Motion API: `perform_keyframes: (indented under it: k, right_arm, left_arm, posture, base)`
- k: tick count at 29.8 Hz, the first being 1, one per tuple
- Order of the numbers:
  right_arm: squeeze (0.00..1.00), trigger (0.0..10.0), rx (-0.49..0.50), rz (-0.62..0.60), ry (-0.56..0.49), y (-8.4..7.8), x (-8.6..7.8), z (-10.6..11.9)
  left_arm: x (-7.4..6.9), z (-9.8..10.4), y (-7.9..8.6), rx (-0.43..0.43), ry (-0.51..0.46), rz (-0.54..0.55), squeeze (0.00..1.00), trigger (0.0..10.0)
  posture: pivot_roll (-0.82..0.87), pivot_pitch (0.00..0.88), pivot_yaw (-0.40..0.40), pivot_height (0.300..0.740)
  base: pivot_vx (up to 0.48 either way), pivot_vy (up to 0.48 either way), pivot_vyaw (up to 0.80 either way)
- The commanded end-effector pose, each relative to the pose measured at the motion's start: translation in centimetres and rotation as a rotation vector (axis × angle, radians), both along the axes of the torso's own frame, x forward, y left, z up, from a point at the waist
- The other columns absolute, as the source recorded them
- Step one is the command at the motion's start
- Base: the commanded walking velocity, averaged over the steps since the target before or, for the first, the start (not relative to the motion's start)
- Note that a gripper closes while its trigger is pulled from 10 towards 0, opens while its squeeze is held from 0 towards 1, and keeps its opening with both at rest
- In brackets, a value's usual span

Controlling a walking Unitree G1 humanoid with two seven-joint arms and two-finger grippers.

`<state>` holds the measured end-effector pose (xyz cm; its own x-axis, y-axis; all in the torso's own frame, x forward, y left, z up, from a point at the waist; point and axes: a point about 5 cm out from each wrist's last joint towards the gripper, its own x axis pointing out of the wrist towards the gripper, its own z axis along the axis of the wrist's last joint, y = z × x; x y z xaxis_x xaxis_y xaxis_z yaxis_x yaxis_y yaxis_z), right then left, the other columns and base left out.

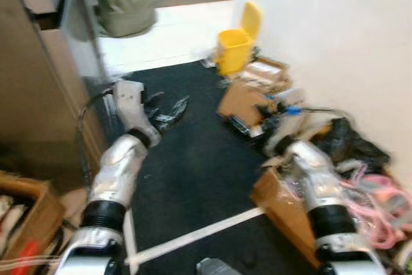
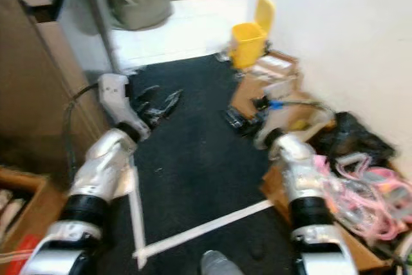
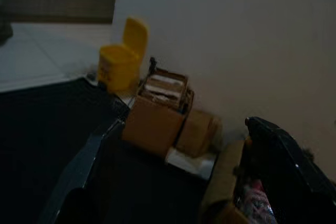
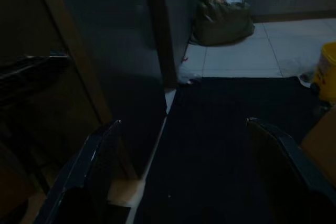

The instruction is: Picking trash to rubbish bin

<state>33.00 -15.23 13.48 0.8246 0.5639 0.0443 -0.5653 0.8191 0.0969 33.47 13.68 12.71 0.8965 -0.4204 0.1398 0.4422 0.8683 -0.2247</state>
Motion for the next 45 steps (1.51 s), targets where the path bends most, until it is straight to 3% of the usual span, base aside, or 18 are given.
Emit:
perform_keyframes:
  k: [1, 6, 8, 10, 14, 45]
  right_arm:
    - [0.0, 10.0, -0.03, -0.003, -0.004, -0.5, 0.0, 0.1]
    - [0.0, 10.0, -0.041, -0.055, -0.006, -0.7, 0.4, -0.1]
    - [0.0, 10.0, -0.06, -0.016, -0.008, -0.2, 0.3, -0.2]
    - [0.0, 10.0, -0.001, -0.007, 0.005, 0.2, 0.1, -0.4]
    - [0.0, 10.0, -0.004, -0.011, 0.001, 0.0, -0.1, -0.3]
    - [0.0, 10.0, -0.016, -0.008, 0.007, -0.3, 0.1, -0.5]
  left_arm:
    - [0.0, 0.3, -0.6, 0.044, -0.012, -0.054, 0.0, 10.0]
    - [-0.4, 0.3, -0.4, -0.005, -0.037, -0.04, 0.0, 10.0]
    - [-0.4, 0.3, -0.2, 0.024, -0.037, -0.035, 0.0, 10.0]
    - [-0.6, 0.1, 0.3, 0.052, -0.031, -0.017, 0.0, 10.0]
    - [-0.3, 0.2, 0.1, 0.067, -0.033, -0.028, 0.0, 10.0]
    - [-0.2, 0.1, -0.2, 0.033, -0.035, -0.031, 0.0, 10.0]
  posture:
    - [-0.06, 0.0, -0.015, 0.74]
    - [-0.05, 0.0, -0.014, 0.74]
    - [-0.04, 0.0, -0.011, 0.74]
    - [-0.03, 0.0, 0.002, 0.74]
    - [-0.04, 0.0, 0.005, 0.74]
    - [-0.05, 0.0, -0.011, 0.74]
  base:
    - [0.0, 0.0, -0.8]
    - [0.0, 0.0, -0.8]
    - [0.0, 0.0, -0.8]
    - [0.0, 0.0, -0.8]
    - [0.0, 0.0, -0.8]
    - [0.0, 0.0, -0.8]
